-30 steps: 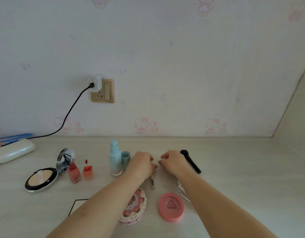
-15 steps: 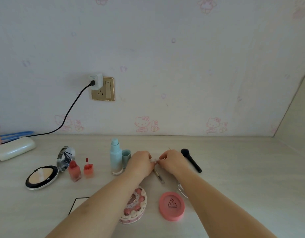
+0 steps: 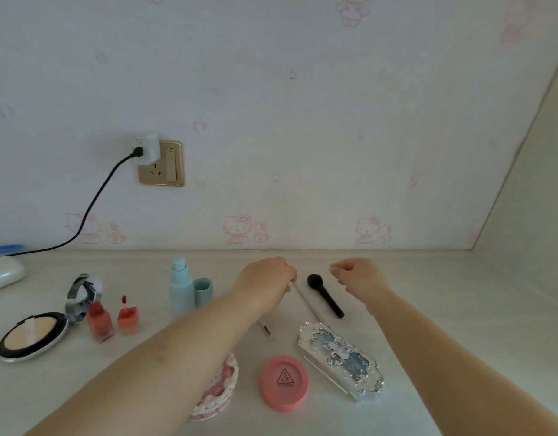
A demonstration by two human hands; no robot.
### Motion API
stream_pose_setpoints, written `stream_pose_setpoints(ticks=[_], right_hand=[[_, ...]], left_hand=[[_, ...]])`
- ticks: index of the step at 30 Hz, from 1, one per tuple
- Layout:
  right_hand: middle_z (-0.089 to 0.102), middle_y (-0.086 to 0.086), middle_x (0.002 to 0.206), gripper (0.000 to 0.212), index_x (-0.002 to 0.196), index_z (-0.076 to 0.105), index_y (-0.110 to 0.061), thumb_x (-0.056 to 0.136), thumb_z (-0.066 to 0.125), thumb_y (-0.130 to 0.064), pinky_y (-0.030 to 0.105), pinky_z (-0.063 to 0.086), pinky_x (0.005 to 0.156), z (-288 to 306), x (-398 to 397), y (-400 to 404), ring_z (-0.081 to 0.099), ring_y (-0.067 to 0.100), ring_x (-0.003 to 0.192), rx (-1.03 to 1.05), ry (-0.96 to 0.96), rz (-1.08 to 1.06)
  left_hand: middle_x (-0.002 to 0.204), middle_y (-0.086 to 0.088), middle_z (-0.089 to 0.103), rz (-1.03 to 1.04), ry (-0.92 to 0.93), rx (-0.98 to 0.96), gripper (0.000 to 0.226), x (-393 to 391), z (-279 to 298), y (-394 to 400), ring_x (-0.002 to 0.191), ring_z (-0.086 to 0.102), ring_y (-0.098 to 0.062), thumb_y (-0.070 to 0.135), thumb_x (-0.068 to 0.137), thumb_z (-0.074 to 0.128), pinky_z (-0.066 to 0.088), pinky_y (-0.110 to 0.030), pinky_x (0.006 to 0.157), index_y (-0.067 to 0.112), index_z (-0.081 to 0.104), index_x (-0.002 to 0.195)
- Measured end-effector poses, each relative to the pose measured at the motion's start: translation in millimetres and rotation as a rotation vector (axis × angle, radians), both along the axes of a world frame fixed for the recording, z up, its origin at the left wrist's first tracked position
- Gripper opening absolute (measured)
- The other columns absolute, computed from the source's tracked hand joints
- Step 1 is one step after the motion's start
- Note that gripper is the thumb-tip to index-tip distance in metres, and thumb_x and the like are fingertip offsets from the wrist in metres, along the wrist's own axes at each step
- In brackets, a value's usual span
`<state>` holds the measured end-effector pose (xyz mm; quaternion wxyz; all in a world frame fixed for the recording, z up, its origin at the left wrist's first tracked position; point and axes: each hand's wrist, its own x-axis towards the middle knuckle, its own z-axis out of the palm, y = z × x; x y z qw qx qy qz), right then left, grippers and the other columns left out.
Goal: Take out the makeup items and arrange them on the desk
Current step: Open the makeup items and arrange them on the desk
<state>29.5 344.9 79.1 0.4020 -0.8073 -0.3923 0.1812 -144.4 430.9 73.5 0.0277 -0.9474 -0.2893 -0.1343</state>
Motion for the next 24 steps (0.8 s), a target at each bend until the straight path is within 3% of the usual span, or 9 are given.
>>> stream_pose_setpoints(ticks=[4,8,10,14,19,24], right_hand=[[0.067,0.001,0.117,0.03,0.115,0.067,-0.015,0.086,0.064,-0.022,0.025,0.043,0.091,-18.1,6.5,-11.9,0.059,0.018,0.11,-0.148,-0.066,0.098],[0.066,-0.003,0.098,0.034,0.116,0.067,-0.019,0.083,0.065,-0.027,0.016,0.039,0.066,-29.0,6.2,-8.8,0.058,0.011,0.089,-0.192,-0.168,0.2],[0.063,-0.006,0.093,0.032,0.114,0.068,-0.021,0.083,0.065,-0.028,0.021,0.041,0.067,-30.6,5.6,-6.1,0.058,0.012,0.086,-0.212,-0.246,0.211],[0.069,-0.001,0.106,0.026,0.109,0.069,-0.022,0.084,0.059,-0.022,0.028,0.047,0.079,-30.9,4.3,-2.2,0.063,0.02,0.098,-0.265,-0.362,0.186],[0.067,0.006,0.096,0.028,0.103,0.069,-0.021,0.085,0.049,-0.014,0.027,0.043,0.066,-32.6,11.3,2.7,0.063,0.025,0.091,-0.293,-0.495,0.187],[0.058,0.008,0.114,0.033,0.117,0.063,-0.023,0.092,0.045,-0.013,0.032,0.045,0.083,-36.1,23.0,12.8,0.056,0.025,0.103,-0.208,-0.499,0.228]], left_hand=[[0.122,-0.008,0.055,-0.103,0.218,0.091,0.035,23.0,2.2,-5.2,0.115,0.051,-0.029,0.01,0.093,0.045,0.043,-0.035,0.081,0.017,0.054,0.126],[0.116,-0.014,0.056,-0.222,0.404,0.244,0.029,37.8,2.3,-8.7,0.11,0.053,-0.035,0.02,0.095,0.042,0.038,-0.035,0.069,0.011,0.055,0.119],[0.116,-0.014,0.055,-0.29,0.469,0.313,0.03,40.9,3.3,-9.8,0.107,0.053,-0.037,0.019,0.095,0.041,0.039,-0.036,0.067,0.011,0.055,0.121],[0.117,-0.015,0.054,-0.306,0.456,0.329,0.029,39.8,5.3,-6.5,0.105,0.054,-0.038,0.015,0.096,0.039,0.037,-0.035,0.064,0.009,0.053,0.121],[0.118,-0.017,0.053,-0.248,0.419,0.249,0.027,38.3,-1.0,-4.2,0.106,0.053,-0.037,0.014,0.096,0.035,0.037,-0.036,0.069,0.003,0.052,0.114],[0.109,-0.013,0.056,-0.166,0.251,0.041,0.023,34.5,-17.2,-5.4,0.102,0.055,-0.033,0.011,0.09,0.046,0.047,-0.04,0.078,0.008,0.059,0.108]])
